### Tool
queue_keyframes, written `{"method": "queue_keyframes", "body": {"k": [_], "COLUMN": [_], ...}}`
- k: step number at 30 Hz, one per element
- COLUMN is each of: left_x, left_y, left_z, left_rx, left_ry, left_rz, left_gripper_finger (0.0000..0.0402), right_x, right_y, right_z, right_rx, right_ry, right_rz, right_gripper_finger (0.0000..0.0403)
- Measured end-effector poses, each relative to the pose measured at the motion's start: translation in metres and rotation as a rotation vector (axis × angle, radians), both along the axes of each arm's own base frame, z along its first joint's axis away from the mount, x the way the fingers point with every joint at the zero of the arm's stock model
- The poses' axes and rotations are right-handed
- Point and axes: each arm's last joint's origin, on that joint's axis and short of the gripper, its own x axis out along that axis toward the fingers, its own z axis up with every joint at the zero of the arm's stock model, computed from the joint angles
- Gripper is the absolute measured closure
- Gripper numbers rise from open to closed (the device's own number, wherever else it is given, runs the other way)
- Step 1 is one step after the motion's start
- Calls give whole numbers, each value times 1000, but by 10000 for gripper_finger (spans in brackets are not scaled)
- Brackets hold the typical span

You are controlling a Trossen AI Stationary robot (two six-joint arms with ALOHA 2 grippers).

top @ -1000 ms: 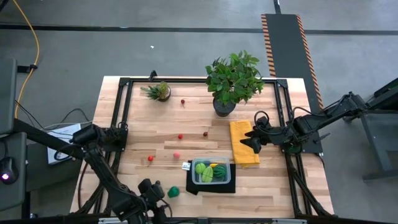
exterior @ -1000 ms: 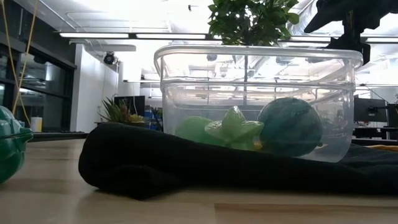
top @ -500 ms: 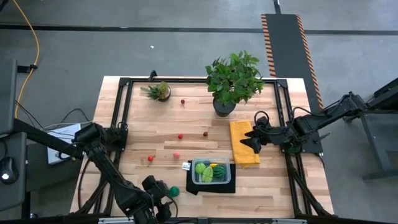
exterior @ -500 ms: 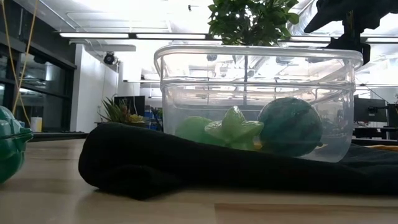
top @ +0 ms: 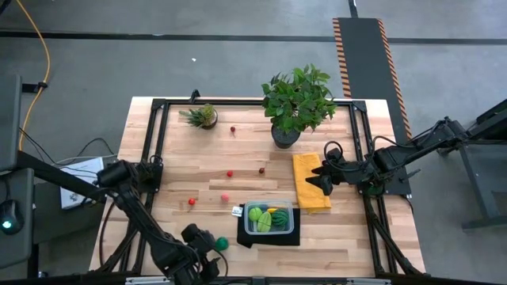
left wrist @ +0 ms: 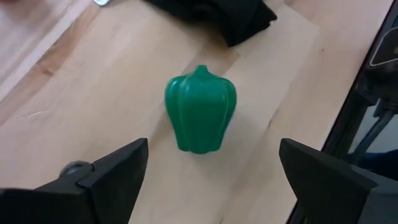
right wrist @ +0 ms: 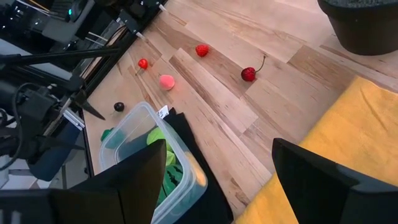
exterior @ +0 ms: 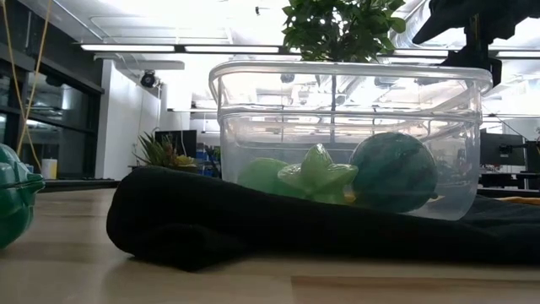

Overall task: Pick and placing Produce into tupperware
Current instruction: Put the bell pepper into the transparent bin

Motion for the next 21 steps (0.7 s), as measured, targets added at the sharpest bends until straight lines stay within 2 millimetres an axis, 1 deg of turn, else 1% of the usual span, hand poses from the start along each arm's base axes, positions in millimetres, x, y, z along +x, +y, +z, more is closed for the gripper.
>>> {"method": "queue_keyframes", "body": {"k": [4, 17, 21], "left_x": [3, 5, 6], "left_y": [0, 2, 2], "left_z": [-8, -9, -15], "left_rx": [6, 36, 49], "left_ry": [13, 4, 11], "left_rz": [5, 10, 10], "left_gripper_finger": [48, 48, 48], "right_x": [0, 0, 0], "right_y": [0, 0, 0], "right_z": [0, 1, 1], "right_rx": [1, 4, 4], "right_ry": [-3, -9, -9], "right_rz": [0, 0, 0], "right_gripper_finger": [121, 121, 121]}}
